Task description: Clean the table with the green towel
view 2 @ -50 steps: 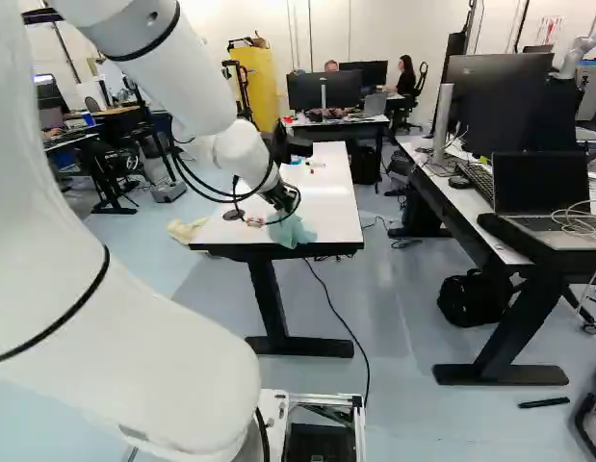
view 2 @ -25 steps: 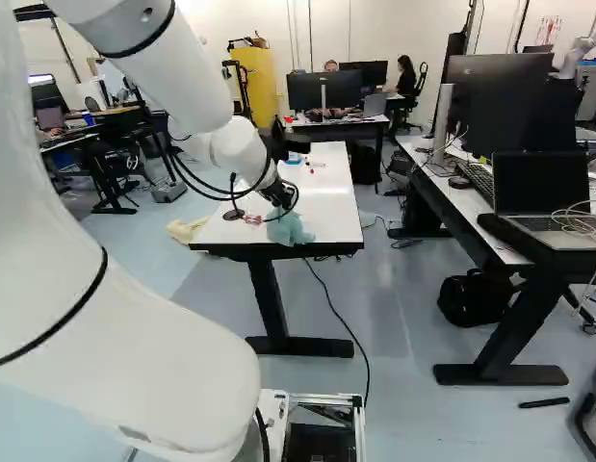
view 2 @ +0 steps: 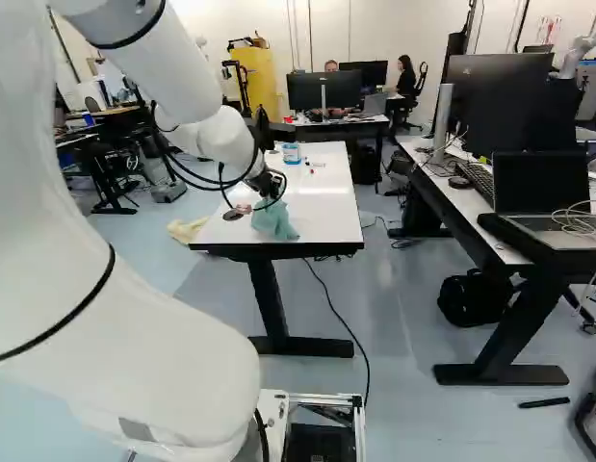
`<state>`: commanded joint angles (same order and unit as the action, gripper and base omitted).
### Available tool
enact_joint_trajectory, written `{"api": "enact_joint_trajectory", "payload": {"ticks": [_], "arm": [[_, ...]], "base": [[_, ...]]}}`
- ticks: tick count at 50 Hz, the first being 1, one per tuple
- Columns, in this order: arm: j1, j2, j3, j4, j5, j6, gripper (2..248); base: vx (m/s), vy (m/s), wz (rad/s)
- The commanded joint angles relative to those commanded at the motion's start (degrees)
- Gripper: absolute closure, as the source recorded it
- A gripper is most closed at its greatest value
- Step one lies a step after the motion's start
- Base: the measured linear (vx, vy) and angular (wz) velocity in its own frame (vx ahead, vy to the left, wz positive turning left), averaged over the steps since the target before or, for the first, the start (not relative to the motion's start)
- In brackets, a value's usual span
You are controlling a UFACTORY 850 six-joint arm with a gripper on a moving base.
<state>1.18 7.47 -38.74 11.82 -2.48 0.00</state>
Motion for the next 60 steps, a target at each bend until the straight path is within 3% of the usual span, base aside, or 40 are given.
{"api": "enact_joint_trajectory", "payload": {"ticks": [60], "arm": [[11.75,-7.83,-7.65,0.0,0.0,0.0,212]], "base": [[0.0,0.0,0.0]]}}
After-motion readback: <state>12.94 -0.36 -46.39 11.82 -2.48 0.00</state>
